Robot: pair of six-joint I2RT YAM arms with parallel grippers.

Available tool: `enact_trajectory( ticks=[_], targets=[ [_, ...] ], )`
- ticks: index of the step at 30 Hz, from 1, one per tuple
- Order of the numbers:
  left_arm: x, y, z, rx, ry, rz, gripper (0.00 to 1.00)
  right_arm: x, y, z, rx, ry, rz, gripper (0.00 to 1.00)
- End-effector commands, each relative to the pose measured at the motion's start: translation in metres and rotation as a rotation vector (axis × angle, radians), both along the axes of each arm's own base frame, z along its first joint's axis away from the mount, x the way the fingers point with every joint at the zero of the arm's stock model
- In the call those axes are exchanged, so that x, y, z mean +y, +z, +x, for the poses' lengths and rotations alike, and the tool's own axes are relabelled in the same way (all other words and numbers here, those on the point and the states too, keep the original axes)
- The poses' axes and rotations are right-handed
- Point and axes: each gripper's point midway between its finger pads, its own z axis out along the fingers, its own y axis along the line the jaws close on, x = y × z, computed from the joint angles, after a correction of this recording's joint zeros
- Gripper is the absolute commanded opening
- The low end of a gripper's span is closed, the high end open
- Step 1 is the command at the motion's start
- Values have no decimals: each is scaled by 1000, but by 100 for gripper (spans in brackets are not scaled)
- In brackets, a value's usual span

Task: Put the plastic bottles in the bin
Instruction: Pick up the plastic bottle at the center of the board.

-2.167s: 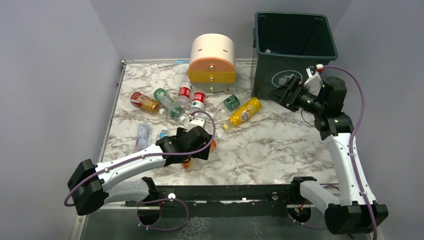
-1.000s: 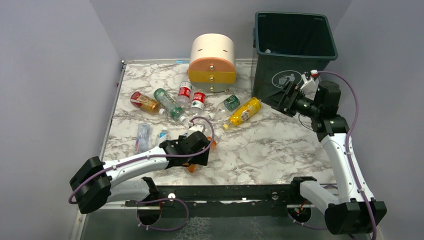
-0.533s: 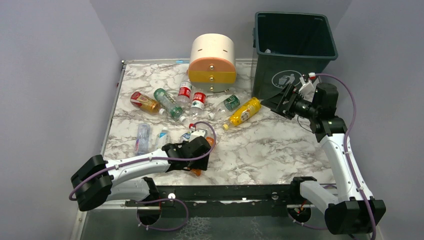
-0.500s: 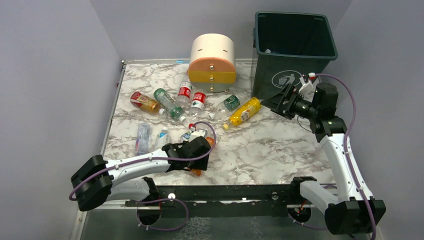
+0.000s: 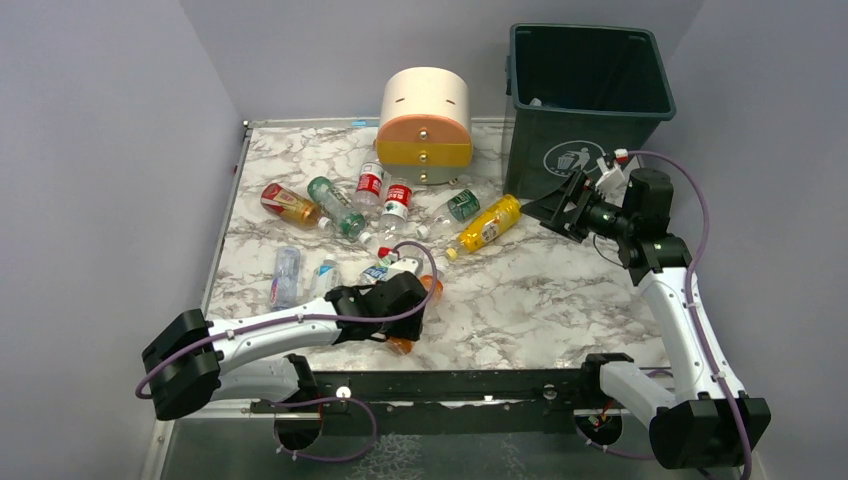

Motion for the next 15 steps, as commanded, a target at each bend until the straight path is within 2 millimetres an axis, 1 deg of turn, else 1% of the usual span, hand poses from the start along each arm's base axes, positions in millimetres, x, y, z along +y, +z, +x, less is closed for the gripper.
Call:
enact_trajectory(
  ticks=[1, 8, 15],
  targets=[
    [-25, 32, 3, -40, -40, -106, 54, 4, 2, -4, -28, 36, 9, 96],
    [-35, 55, 4, -74, -58, -168, 54, 5, -4, -5, -10, 44, 10, 96],
    [-42, 70, 4, -93, -78, -208, 54, 7, -15, -4, 29, 63, 20, 96]
  ],
)
